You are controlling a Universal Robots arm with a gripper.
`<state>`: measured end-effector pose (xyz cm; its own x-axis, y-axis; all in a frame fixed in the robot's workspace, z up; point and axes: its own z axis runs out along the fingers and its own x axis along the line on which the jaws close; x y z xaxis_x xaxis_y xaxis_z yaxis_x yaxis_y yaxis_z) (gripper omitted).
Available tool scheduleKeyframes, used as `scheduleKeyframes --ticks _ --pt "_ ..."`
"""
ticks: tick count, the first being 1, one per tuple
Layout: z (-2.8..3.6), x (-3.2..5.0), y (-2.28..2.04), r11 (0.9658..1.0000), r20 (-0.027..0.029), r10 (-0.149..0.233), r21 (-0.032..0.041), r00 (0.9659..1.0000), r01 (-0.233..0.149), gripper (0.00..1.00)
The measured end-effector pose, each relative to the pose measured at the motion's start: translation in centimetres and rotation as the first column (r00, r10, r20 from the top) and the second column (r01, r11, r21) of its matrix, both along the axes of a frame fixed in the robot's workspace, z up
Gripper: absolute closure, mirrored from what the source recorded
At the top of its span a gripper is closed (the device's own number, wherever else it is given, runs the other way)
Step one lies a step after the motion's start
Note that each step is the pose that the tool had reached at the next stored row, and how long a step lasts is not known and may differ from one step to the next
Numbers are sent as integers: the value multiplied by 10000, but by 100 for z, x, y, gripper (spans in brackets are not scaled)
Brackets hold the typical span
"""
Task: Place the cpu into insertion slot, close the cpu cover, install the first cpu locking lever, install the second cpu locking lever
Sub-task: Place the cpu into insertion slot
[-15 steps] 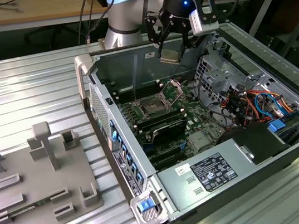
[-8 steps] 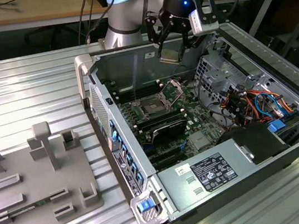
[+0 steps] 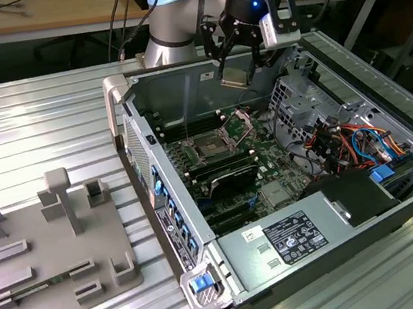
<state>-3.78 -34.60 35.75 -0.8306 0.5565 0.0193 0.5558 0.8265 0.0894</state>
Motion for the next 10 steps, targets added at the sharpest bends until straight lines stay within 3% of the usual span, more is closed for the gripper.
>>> scheduleKeyframes --ticks 10 --pt "-6 -5 0 9969 0 -789 -1 9969 789 45"
